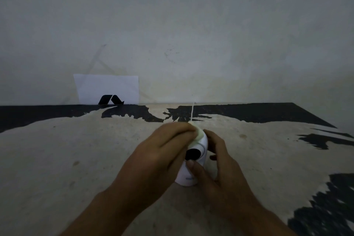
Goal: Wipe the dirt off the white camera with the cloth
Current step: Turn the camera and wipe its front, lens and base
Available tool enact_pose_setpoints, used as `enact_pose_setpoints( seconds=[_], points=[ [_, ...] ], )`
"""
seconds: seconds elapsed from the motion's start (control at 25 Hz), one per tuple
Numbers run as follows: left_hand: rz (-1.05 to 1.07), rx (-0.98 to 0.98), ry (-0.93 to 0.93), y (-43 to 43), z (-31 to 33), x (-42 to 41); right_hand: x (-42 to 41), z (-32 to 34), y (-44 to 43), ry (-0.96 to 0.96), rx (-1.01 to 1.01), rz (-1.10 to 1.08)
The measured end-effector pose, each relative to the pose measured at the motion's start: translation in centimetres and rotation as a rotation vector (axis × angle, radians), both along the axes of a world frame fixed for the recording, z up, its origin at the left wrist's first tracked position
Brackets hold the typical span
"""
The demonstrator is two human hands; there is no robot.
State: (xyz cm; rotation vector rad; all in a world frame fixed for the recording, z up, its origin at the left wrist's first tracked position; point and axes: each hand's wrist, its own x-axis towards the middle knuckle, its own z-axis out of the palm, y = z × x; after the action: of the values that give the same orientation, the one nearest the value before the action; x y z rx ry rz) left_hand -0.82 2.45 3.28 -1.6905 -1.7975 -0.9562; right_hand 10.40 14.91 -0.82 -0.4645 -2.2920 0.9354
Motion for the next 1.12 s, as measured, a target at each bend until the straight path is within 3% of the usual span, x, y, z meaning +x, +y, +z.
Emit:
enact_pose_setpoints(
  seconds=[0.12,0.28,0.4,0.48,0.56,0.72,0.84,1.04,1.12],
  points=[
    [0.01,-0.079,0.094,0.0,-0.7,-0.4,0.0,0.2,0.0,-0.014,0.011,0.007],
    [0.148,-0.032,-0.144,0.0,-1.1,-1.7,0.3,0.6,0.0,0.044,-0.002,0.023],
    [0.189,-0.069,-0.174,-0.2,-1.0,-2.4,0.2,0.3,0.2,0.037,-0.004,0.017],
    [0.185,0.014,-0.201,-0.2,-0.3,-2.1,0.2,0.2,0.2,0.031,0.005,0.015],
    [0.119,0.074,-0.173,-0.1,0.5,-1.3,0.1,0.2,0.1,0.022,0.006,0.016],
    [0.051,-0.049,-0.073,0.2,0.4,0.1,0.1,0.0,0.0,-0.04,-0.039,-0.004],
    [0.102,0.019,-0.227,0.4,0.2,0.3,0.0,-0.1,0.0,-0.086,-0.027,-0.008],
    [0.163,0.157,-0.465,0.8,0.0,0.2,0.2,0.4,0.1,0.01,-0.013,0.014],
    [0.164,0.153,-0.425,0.7,0.3,0.2,0.2,0.1,0.3,0.016,-0.008,0.015]
  ],
)
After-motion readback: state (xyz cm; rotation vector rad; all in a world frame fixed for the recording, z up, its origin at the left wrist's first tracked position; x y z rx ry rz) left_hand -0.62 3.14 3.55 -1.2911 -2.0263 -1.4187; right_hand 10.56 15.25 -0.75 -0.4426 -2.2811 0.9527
